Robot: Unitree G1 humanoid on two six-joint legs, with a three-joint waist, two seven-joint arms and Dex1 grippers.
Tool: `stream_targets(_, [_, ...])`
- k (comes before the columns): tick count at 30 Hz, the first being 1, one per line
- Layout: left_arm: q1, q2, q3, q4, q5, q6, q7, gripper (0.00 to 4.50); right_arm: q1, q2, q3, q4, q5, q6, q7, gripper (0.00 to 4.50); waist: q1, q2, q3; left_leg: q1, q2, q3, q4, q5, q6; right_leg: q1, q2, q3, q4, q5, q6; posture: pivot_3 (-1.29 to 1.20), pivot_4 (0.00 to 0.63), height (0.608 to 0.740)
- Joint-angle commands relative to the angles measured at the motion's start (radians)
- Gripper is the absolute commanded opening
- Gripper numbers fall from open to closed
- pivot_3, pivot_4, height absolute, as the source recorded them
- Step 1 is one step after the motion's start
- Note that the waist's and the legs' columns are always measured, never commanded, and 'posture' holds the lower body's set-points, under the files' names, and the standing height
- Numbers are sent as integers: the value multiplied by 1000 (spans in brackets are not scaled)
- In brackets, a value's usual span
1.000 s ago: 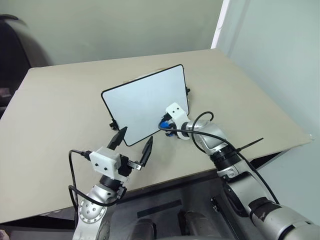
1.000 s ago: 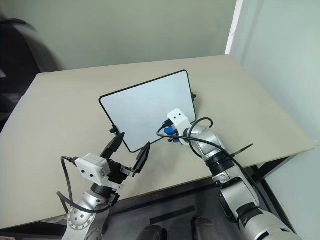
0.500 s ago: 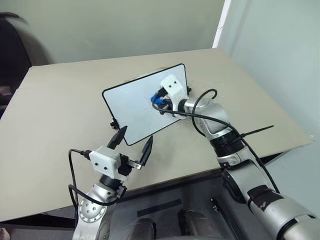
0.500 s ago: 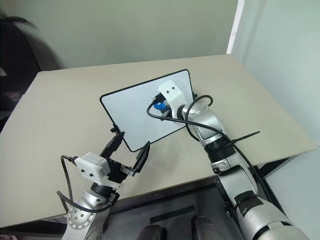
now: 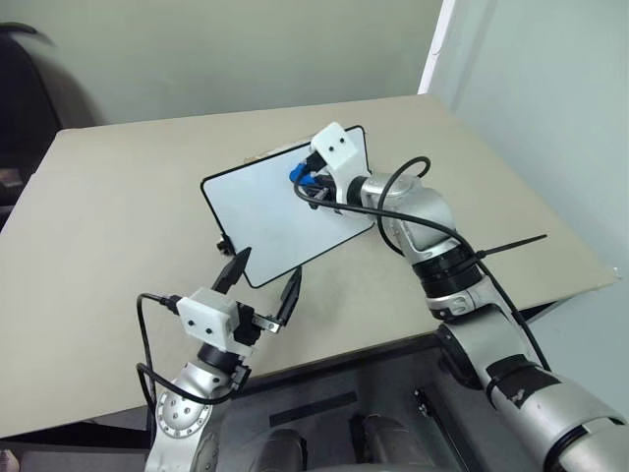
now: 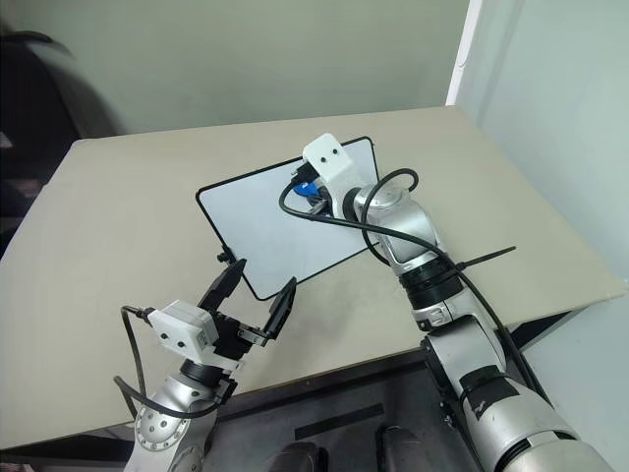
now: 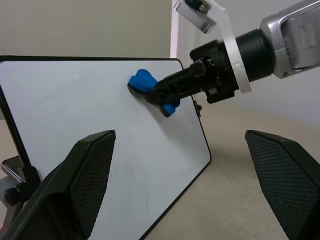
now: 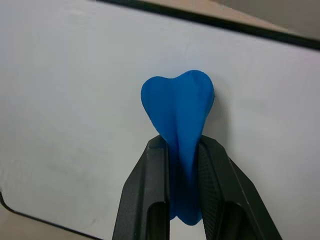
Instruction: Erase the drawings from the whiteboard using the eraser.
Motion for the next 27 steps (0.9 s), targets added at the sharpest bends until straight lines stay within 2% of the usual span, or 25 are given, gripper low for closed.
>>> stream_targets(1, [3, -3, -3, -30, 1, -14, 3, 4500, -29, 10, -9, -58, 14, -1, 4, 500, 0, 0, 0, 0, 0, 0, 0, 0, 0, 0, 0, 0, 0, 0, 0, 0, 150, 739])
stream_targets(8, [18, -4, 0, -37, -1, -21, 3, 4500, 42, 38, 51, -32, 4, 3, 13, 500, 0, 0, 0, 0, 0, 0, 0, 0, 0, 0, 0, 0, 0, 0, 0, 0, 150, 739])
stream_targets(14, [23, -2, 6, -53, -6, -18, 4, 4500, 96, 11, 54, 88, -23, -55, 1, 500, 0, 1, -1, 4, 0, 0, 0, 0, -1, 3, 0, 0, 1, 0, 0, 0, 150, 739])
stream_targets(24, [17, 17, 24, -56, -19, -6, -4, 4500, 140, -33, 43, 41, -21, -22, -8, 500, 0, 1, 2, 1, 0, 0, 0, -1, -3, 2, 0, 0, 0, 0, 0, 0, 150, 739])
stream_targets(27, [6, 21, 21, -51, -18, -2, -6, 4500, 109, -32, 19, 8, -5, -40, -2, 500, -1, 1, 2, 0, 0, 0, 2, 1, -2, 1, 0, 0, 1, 0, 0, 0, 150, 739])
